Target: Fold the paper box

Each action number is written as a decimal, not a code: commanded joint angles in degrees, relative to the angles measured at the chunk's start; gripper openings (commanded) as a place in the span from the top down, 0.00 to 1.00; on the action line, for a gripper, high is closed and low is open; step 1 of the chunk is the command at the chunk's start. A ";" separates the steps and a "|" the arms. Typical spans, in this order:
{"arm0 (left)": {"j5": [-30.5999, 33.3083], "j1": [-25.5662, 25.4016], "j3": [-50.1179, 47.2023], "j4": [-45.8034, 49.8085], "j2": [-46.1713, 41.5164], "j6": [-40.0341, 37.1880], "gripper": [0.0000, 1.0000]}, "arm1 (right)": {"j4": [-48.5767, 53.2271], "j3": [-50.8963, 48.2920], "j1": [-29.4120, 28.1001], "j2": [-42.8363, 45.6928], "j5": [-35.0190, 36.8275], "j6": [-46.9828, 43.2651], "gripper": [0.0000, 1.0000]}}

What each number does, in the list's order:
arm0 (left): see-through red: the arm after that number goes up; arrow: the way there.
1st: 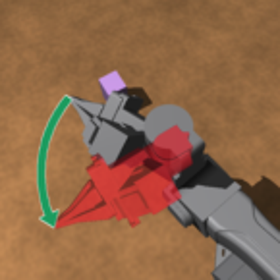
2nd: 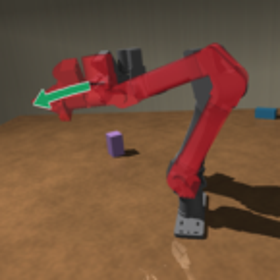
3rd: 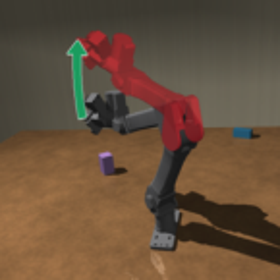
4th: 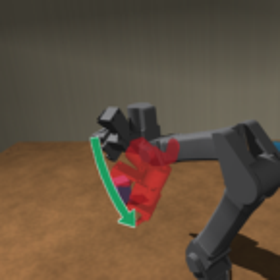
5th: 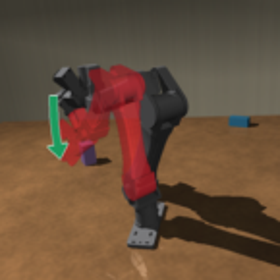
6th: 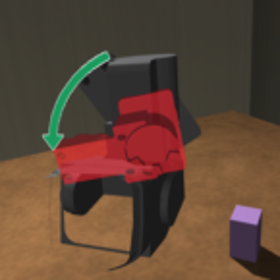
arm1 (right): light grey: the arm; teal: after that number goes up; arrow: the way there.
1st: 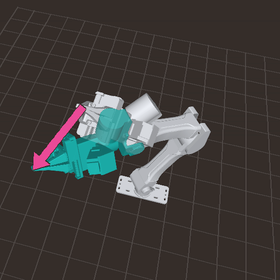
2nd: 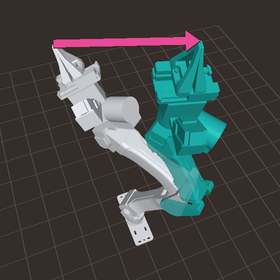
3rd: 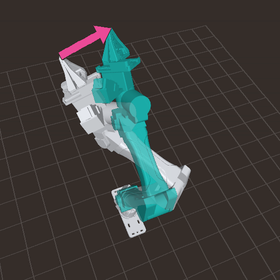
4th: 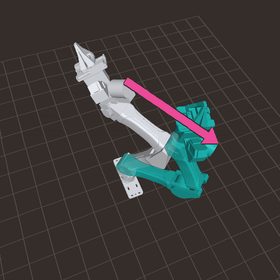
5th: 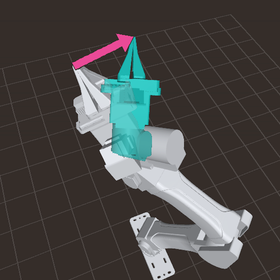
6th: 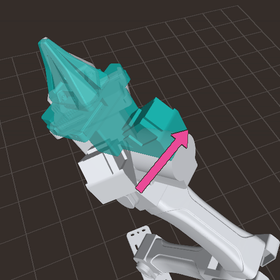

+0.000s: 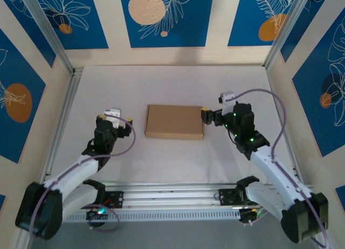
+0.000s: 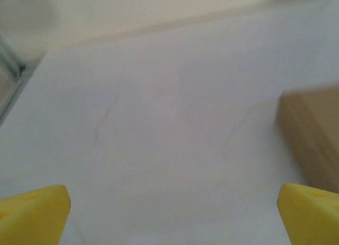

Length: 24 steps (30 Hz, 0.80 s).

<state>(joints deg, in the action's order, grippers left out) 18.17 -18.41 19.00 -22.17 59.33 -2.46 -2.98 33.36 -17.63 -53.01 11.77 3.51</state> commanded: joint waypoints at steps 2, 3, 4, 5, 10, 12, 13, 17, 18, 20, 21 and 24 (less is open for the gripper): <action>3.46 3.91 1.14 -12.22 10.00 -3.11 0.00 | -20.48 -8.88 9.66 -5.34 1.25 -1.20 0.01; 4.96 4.20 1.73 -11.96 12.14 -1.34 0.00 | -20.51 -9.01 12.35 -6.86 -1.18 -0.11 0.01; 5.35 4.58 2.16 -11.49 13.61 0.98 0.00 | -20.37 -9.13 14.67 -9.02 -2.70 0.87 0.01; 3.43 4.87 1.71 -12.40 14.32 0.88 0.00 | -21.98 -9.86 16.26 -11.00 -1.92 3.14 0.01; -3.98 8.66 3.09 -16.41 18.19 1.24 0.00 | -40.43 -16.52 21.26 -18.86 -4.62 5.97 0.01; -9.18 11.46 3.84 -16.41 19.08 2.15 0.00 | -45.74 -17.15 22.36 -22.34 -7.47 7.68 0.01; -11.92 12.85 4.48 -15.90 19.72 2.28 0.00 | -49.91 -17.63 22.17 -24.81 -9.31 6.92 0.01; -16.38 14.68 -0.32 -30.94 25.52 -0.20 0.00 | -65.78 -19.86 20.71 -36.06 -12.59 4.82 0.01; -14.22 14.69 -2.67 -38.04 29.16 0.74 0.00 | -65.18 -19.40 21.02 -35.71 -14.49 4.59 0.01; -11.99 14.91 -5.89 -49.04 30.89 1.41 0.00 | -50.15 -14.10 20.49 -32.94 -16.18 2.23 0.01; -12.45 14.89 -4.53 -43.08 29.12 1.40 0.00 | -49.69 -12.24 20.34 -34.71 -16.81 2.28 0.01; -18.42 15.02 3.71 -27.77 29.72 -0.47 0.00 | -45.49 -10.06 19.74 -34.91 -15.90 1.67 0.01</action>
<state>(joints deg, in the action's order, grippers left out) 4.80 -4.12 17.15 -52.10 89.93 -2.09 -49.41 20.93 2.63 -87.57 -2.22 7.03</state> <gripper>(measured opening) 0.999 0.992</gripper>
